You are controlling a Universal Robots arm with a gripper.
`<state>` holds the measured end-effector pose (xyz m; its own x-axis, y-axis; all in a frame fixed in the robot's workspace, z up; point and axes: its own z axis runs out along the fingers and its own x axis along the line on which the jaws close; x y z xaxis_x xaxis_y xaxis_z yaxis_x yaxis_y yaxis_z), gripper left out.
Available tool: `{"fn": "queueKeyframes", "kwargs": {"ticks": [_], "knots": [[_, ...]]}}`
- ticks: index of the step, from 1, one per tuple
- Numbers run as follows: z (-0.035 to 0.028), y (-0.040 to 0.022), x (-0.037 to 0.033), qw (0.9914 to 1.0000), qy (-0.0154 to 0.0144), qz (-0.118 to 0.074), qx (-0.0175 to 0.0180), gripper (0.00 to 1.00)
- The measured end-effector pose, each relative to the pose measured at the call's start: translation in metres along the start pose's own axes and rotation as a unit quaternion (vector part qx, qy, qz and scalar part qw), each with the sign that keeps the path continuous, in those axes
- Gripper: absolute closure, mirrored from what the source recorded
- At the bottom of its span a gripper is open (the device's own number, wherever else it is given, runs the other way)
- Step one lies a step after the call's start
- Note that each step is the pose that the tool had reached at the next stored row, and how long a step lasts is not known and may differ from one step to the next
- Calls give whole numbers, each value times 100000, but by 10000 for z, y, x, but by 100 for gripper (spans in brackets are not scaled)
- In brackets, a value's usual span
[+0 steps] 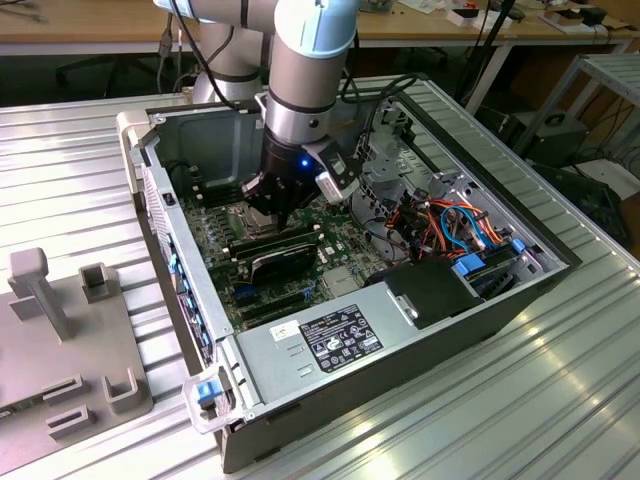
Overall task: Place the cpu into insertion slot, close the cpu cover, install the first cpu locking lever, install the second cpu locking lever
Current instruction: 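Install the second cpu locking lever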
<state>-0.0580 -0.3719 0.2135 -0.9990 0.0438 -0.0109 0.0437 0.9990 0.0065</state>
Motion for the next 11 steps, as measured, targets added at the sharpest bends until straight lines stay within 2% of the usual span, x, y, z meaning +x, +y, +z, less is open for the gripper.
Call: {"fn": "queueKeyframes", "kwargs": {"ticks": [6, 11], "knots": [[4, -2, 55, 100000, 7, 9, 6, 89], [5, -3, 57, 100000, 3, -17, 5, 89]]}}
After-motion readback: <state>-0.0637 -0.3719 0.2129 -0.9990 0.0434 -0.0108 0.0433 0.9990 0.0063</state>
